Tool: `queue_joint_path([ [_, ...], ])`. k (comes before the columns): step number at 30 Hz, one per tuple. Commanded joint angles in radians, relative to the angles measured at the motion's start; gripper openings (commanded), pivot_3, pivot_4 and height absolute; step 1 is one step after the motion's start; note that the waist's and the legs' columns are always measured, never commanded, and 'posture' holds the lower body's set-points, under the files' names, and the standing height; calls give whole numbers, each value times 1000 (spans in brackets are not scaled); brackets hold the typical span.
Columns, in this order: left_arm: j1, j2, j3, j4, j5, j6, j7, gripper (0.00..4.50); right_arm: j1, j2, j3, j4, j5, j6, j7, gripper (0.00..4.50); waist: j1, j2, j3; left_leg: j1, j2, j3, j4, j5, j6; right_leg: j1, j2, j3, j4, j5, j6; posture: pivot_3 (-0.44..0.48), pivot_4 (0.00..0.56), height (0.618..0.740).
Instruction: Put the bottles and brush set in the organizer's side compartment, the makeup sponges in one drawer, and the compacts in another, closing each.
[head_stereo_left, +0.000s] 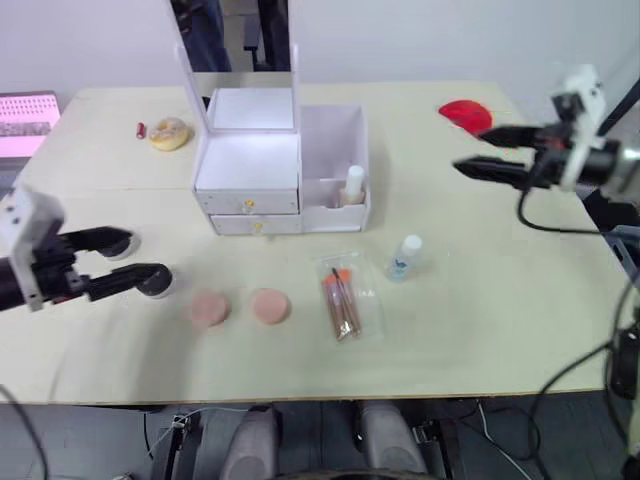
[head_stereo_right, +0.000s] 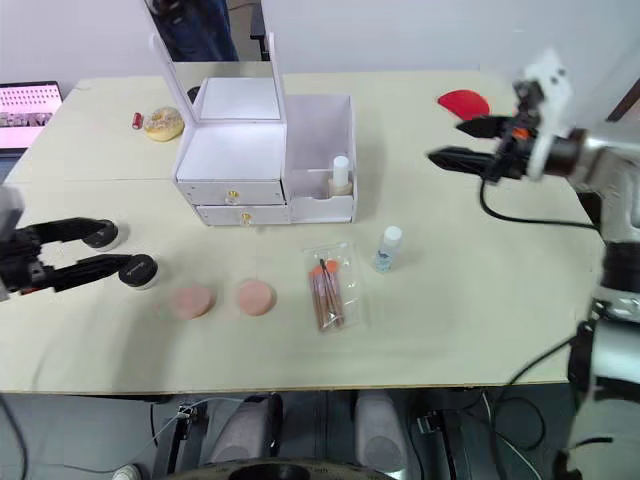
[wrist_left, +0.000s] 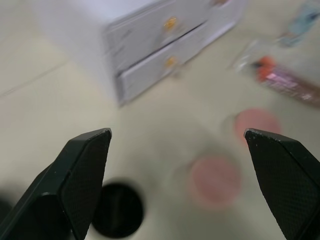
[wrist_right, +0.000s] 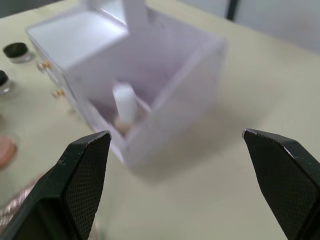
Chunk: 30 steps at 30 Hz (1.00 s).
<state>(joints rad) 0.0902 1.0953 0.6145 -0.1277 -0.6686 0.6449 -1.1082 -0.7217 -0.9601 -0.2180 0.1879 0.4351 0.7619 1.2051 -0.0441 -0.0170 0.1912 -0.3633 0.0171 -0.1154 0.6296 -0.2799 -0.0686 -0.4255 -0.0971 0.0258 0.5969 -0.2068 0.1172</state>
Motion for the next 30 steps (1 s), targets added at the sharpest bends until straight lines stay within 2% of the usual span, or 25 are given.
queue_joint_path([
  [1,22,18,72,151,85,-125,-52,4500,140,-53,-138,-43,58,-91,83,4486,0,0,0,1,0,0,0,0,0,0,0,0,0,0,0,0,150,739],
  [5,11,29,108,358,150,-242,-64,4500,364,-78,-245,59,-13,-326,74,4486,-1,0,0,5,0,1,1,0,0,4,0,0,1,0,0,0,150,739],
  [10,-49,49,113,645,219,-380,-33,4500,522,-61,-358,200,2,-436,72,4486,-1,0,0,7,0,1,0,0,0,5,0,0,1,-1,1,0,150,739],
  [17,-99,51,88,754,232,-447,-53,4500,579,-35,-372,176,47,-448,61,4486,-13,-1,-1,8,0,1,1,0,0,5,0,0,3,0,1,0,150,739],
  [23,-121,26,39,670,235,-444,-45,4500,565,-24,-341,127,64,-431,28,4486,-12,0,-1,8,0,1,0,0,0,5,0,0,3,0,1,0,150,739],
  [26,-126,-11,5,502,194,-378,-46,4500,542,-16,-292,40,78,-396,11,4486,-10,0,-1,8,0,1,1,0,0,6,0,0,3,0,1,0,150,739],
  [30,-118,-76,-89,192,124,-260,-37,4500,477,7,-189,-133,121,-298,-17,4486,-6,0,-1,8,0,1,1,1,-1,6,0,1,3,1,1,0,150,739],
])
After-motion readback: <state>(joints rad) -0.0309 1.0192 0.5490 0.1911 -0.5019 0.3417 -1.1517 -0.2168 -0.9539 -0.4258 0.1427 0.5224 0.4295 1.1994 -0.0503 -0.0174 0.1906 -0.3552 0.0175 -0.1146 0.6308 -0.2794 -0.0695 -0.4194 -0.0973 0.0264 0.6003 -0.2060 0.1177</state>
